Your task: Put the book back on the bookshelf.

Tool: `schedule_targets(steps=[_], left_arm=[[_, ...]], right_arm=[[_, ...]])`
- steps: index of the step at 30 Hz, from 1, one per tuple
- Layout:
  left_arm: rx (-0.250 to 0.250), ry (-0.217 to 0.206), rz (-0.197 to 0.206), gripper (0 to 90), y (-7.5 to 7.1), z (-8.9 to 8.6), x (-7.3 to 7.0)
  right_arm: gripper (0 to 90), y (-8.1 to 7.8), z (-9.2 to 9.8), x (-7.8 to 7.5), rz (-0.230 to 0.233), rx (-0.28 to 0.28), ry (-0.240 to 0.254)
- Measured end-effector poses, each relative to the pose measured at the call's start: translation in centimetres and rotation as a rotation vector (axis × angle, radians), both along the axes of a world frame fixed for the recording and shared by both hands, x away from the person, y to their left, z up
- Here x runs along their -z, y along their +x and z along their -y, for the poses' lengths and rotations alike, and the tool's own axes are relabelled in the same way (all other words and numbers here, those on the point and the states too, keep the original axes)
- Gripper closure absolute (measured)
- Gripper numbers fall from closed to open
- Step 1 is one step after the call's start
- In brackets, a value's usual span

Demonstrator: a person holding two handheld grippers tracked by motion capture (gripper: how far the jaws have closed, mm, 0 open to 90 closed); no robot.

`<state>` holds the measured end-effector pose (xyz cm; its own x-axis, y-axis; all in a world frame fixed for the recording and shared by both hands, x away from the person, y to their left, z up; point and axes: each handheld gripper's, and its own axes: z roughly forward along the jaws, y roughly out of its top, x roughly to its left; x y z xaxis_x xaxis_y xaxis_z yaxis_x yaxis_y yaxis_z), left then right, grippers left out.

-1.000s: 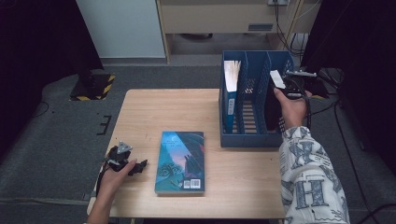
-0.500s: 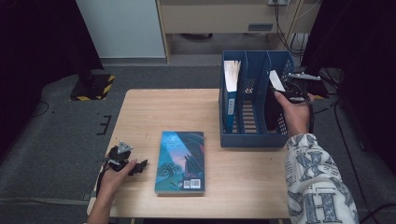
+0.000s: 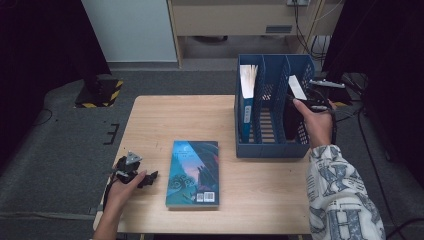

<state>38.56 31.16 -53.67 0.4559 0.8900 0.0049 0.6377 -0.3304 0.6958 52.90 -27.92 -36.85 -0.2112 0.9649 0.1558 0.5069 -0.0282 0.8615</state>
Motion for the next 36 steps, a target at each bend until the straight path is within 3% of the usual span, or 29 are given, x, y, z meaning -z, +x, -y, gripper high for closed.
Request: schedule_targets(steps=[8, 17, 30, 36], left_arm=[[0.000, 0.000, 0.000, 0.0, 0.0, 0.0, 0.0], [0.000, -0.001, 0.000, 0.0, 0.0, 0.0, 0.0], [0.001, -0.001, 0.000, 0.0, 0.0, 0.0, 0.0], [0.002, -0.001, 0.001, 0.0, 0.0, 0.0, 0.0]], right_arm=[[11.8, -0.9, 0.2, -0.8, 0.035, -0.006, 0.009], [10.5, -2.7, 0.3, -1.1, 0.080, -0.031, 0.021], [9.5, -4.0, 1.0, -0.9, 0.087, -0.030, 0.013], [9.5, -5.5, 1.4, -0.2, 0.082, -0.037, 0.017]])
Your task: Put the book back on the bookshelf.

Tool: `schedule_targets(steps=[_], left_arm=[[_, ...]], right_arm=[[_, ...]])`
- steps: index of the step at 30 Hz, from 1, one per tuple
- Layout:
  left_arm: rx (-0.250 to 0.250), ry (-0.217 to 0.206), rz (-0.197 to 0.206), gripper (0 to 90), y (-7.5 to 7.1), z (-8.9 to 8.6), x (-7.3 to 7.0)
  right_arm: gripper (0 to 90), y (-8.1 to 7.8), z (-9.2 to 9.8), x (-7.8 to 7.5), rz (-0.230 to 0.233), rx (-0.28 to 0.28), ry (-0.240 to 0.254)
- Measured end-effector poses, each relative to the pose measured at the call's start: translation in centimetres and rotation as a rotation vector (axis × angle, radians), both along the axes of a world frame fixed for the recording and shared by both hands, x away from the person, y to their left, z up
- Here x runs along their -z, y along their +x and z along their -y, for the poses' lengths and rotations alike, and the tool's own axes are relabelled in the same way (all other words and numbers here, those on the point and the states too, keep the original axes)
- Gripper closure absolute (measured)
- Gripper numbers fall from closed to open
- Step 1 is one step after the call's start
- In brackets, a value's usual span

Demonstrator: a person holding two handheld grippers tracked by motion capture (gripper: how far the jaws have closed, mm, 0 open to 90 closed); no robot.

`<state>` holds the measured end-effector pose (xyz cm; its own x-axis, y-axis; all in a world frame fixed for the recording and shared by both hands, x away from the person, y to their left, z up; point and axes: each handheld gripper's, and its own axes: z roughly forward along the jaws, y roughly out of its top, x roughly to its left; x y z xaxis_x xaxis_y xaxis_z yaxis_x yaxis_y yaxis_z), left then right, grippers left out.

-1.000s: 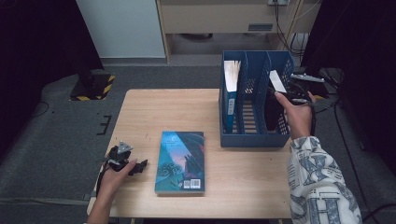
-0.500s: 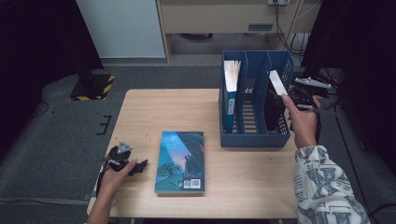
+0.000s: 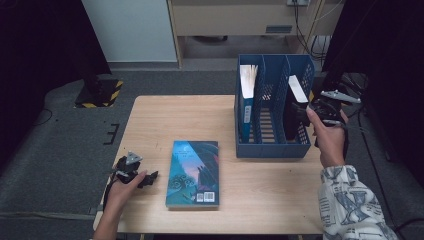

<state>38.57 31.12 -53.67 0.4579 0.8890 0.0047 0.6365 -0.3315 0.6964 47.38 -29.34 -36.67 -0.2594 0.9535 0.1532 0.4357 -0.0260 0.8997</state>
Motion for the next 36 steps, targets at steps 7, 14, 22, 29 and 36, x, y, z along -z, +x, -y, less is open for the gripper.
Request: schedule_targets(steps=[7, 14, 22, 29, 36], left_arm=[[-0.002, -0.002, 0.001, 0.0, 0.0, 0.0, 0.0], [-0.001, -0.003, 0.000, 0.0, 0.0, 0.0, 0.0], [-0.003, -0.003, -0.001, 0.0, 0.0, 0.1, 0.0], [-0.003, -0.004, -0.002, 0.0, 0.0, 0.2, 0.0], [-0.008, -0.025, -0.010, 3.5, -0.2, 0.0, -0.3]], right_arm=[[9.4, -2.4, -0.1, 1.8, 0.003, -0.020, -0.034], [9.5, -5.1, -2.0, 4.3, 0.017, -0.078, -0.011], [9.4, -7.2, -6.0, 5.4, 0.017, -0.202, -0.029], [9.3, -9.0, -9.9, 7.6, -0.025, -0.282, -0.030], [9.8, -10.4, -13.4, 8.1, -0.024, -0.361, -0.057]])
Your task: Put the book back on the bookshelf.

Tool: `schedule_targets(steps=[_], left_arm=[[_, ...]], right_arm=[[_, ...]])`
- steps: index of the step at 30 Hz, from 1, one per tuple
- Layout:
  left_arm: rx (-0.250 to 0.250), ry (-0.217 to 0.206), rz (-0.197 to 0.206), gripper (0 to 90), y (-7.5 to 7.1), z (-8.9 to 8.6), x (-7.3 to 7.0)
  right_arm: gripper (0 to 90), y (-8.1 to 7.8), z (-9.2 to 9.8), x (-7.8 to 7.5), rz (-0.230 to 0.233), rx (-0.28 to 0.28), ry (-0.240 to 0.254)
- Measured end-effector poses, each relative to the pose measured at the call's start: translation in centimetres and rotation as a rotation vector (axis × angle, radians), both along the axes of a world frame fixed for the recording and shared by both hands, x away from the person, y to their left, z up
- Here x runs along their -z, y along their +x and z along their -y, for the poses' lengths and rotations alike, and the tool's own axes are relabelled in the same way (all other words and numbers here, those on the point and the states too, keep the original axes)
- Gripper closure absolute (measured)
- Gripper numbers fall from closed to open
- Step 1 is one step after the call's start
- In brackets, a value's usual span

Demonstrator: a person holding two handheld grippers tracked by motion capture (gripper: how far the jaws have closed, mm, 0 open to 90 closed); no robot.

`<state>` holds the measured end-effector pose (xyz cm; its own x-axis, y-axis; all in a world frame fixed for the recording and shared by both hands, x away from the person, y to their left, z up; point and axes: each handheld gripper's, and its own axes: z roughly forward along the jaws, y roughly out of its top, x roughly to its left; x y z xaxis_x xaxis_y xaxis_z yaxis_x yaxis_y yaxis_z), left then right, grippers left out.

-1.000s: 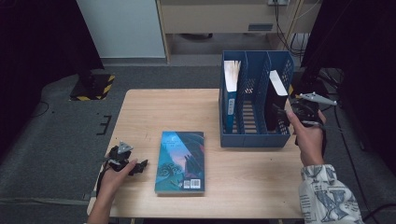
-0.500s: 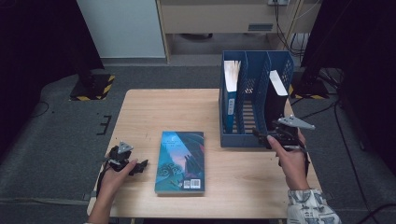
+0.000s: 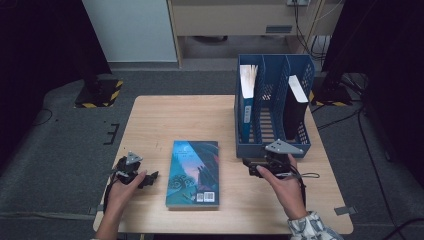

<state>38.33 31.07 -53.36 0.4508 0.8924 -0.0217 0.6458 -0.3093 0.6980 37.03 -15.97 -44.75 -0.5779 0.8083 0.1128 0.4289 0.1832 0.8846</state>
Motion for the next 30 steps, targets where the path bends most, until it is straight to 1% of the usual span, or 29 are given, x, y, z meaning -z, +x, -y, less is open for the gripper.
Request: schedule_targets(steps=[3, 6, 9, 14, 16, 18, 19, 20, 23, 25, 27, 29, 30], left_arm=[[-0.011, -0.021, 0.004, 5.0, -0.3, -0.1, -0.2], [-0.012, -0.041, 0.016, 5.5, -0.8, -0.1, -0.5], [-0.005, -0.049, 0.029, 5.6, -1.4, 0.1, -1.0], [0.007, -0.075, 0.055, 6.3, -2.1, 0.5, -1.6], [0.016, -0.098, 0.057, 6.6, -2.3, 0.7, -1.8], [0.028, -0.102, 0.057, 6.6, -2.4, 0.9, -2.0], [0.030, -0.115, 0.059, 6.6, -2.4, 1.1, -2.1], [0.039, -0.132, 0.061, 6.7, -2.5, 1.2, -2.2], [0.067, -0.152, 0.065, 7.1, -2.5, 1.8, -2.6], [0.103, -0.148, 0.060, 7.4, -2.5, 2.3, -2.9], [0.129, -0.149, 0.059, 7.4, -2.5, 2.9, -3.0], [0.151, -0.158, 0.056, 7.4, -2.6, 3.5, -3.1], [0.169, -0.151, 0.055, 7.4, -2.6, 3.8, -3.1]], right_arm=[[10.1, -0.3, -1.0, 0.4, -0.007, -0.032, -0.019], [10.6, -0.4, -1.9, 0.7, -0.018, -0.050, -0.008], [11.0, -0.5, -2.6, 0.9, -0.022, -0.066, -0.019], [15.1, -0.6, -3.6, 1.5, -0.029, -0.094, -0.034], [17.2, -0.6, -4.0, 1.8, -0.037, -0.106, -0.035], [18.9, -0.6, -4.5, 2.1, -0.044, -0.115, -0.039], [19.1, -0.6, -4.8, 2.2, -0.044, -0.121, -0.041], [19.1, -0.6, -5.0, 2.3, -0.054, -0.127, -0.042], [19.5, -0.3, -5.9, 2.9, -0.075, -0.146, -0.042], [19.4, -0.2, -6.4, 3.5, -0.095, -0.154, -0.049], [19.4, -0.2, -6.9, 4.0, -0.117, -0.173, -0.058], [19.2, -0.1, -7.5, 4.6, -0.145, -0.197, -0.068], [19.6, 0.0, -7.7, 4.8, -0.156, -0.204, -0.069]])
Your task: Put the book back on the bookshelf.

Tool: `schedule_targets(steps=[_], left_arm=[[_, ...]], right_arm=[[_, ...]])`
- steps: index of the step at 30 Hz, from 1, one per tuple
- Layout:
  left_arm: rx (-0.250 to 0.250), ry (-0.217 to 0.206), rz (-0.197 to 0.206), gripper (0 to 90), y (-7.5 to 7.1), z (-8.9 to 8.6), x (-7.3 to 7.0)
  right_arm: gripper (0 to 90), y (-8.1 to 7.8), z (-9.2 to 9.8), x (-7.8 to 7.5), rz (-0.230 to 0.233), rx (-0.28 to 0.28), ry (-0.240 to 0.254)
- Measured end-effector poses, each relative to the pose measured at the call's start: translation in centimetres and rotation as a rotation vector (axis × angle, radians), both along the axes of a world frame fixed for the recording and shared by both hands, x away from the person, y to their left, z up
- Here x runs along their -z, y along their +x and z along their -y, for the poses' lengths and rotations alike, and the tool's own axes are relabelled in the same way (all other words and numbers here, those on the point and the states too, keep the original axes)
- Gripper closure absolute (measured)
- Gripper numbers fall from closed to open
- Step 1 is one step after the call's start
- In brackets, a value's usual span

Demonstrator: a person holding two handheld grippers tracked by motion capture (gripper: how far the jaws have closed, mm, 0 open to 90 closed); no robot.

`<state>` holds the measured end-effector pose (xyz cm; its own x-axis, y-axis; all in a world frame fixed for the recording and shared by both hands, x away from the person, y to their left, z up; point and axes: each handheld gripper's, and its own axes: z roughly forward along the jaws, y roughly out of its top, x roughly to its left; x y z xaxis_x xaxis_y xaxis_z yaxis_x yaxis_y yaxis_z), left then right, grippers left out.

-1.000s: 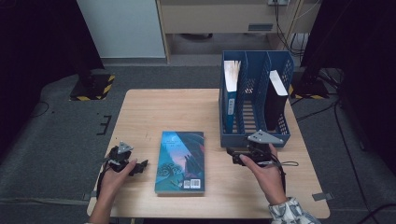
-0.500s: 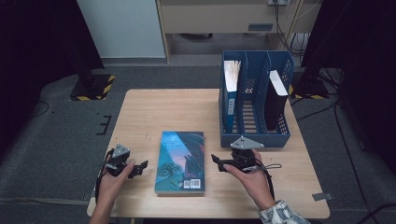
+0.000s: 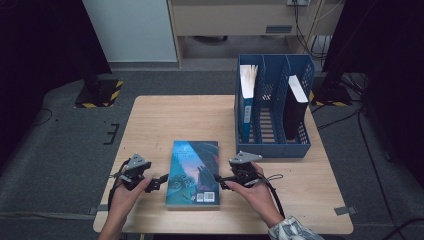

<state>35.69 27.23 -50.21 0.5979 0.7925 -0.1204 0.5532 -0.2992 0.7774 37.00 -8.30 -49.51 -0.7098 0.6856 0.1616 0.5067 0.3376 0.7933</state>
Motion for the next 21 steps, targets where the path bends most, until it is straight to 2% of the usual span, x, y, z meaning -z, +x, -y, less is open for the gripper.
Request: schedule_targets(steps=[5, 8, 12, 15, 17, 21], left_arm=[[0.054, -0.012, -0.011, 13.0, -0.1, 1.5, 0.0], [0.070, 0.004, -0.001, 18.8, -0.2, 2.3, -0.1], [0.094, 0.020, -0.021, 21.7, -0.1, 2.8, 0.3], [0.111, 0.016, -0.045, 24.8, -0.1, 3.0, 0.6], [0.114, -0.010, -0.066, 25.8, 0.0, 3.0, 0.8], [0.117, -0.044, -0.092, 27.5, 0.2, 2.8, 1.0]], right_arm=[[25.6, 0.0, -1.0, 1.2, -0.056, -0.054, -0.007], [25.6, -0.1, -1.2, 1.7, -0.081, -0.065, -0.002], [24.1, -0.1, -1.5, 2.1, -0.109, -0.089, -0.003], [23.6, -0.1, -1.7, 2.3, -0.124, -0.096, 0.004], [23.6, -0.1, -1.7, 2.3, -0.127, -0.096, 0.004], [23.8, -0.2, -1.8, 2.5, -0.163, -0.088, 0.033]])
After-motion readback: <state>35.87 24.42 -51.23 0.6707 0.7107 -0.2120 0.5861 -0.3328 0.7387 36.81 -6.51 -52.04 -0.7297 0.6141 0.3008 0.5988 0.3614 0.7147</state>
